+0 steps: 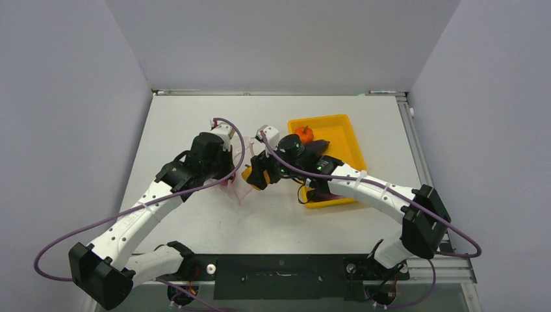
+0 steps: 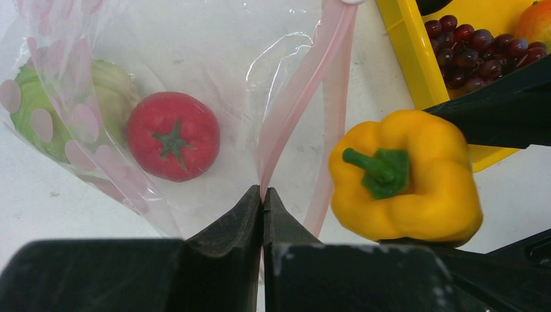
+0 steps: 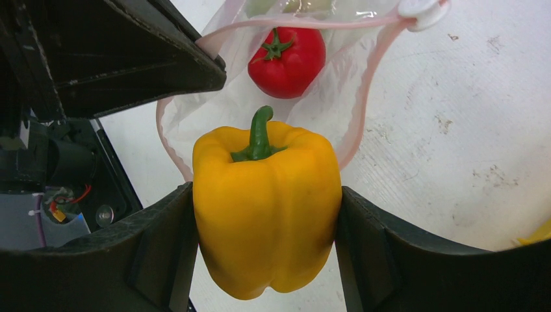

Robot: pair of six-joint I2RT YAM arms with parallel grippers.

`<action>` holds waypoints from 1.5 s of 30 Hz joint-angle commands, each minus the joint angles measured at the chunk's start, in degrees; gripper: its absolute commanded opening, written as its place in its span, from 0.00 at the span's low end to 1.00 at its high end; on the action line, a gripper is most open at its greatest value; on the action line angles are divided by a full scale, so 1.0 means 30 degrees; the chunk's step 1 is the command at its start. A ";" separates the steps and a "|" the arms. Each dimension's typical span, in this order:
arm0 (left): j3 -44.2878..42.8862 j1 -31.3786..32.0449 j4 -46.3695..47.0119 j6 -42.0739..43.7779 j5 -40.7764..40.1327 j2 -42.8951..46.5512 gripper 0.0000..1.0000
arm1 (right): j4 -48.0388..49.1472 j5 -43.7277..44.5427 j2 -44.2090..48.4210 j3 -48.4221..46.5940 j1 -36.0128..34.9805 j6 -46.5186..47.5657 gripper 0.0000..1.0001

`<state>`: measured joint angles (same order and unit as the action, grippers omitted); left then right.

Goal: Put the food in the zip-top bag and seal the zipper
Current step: Place the fake vegetable in the zipper food storage bag.

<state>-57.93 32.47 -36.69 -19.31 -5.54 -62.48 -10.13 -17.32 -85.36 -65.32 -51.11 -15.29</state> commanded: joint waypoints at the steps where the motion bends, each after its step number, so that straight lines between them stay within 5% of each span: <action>1: -0.0521 -0.0042 0.0352 -0.0084 -0.0120 0.0323 0.00 | 0.2031 -0.0175 -0.0618 -0.1416 -0.0386 -0.0419 0.39; 22: -0.0481 -0.0042 0.0414 -0.0067 0.0089 0.0362 0.00 | 0.4193 0.2729 -0.3350 -0.2509 -0.1120 -0.2281 0.46; 40: -0.0482 -0.0042 0.0413 -0.0038 0.0118 0.0330 0.00 | 0.4588 0.3745 -0.3585 -0.2414 -0.1217 -0.2742 0.87; 45: -0.0467 -0.0042 0.0416 -0.0038 0.0118 0.0309 0.00 | 0.4538 0.3869 -0.3394 -0.2331 -0.1208 -0.2647 0.91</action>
<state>-57.93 32.18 -37.01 -19.22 -6.22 -62.43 -0.89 -7.35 -97.38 -70.32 -54.46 -23.18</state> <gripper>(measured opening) 0.003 0.904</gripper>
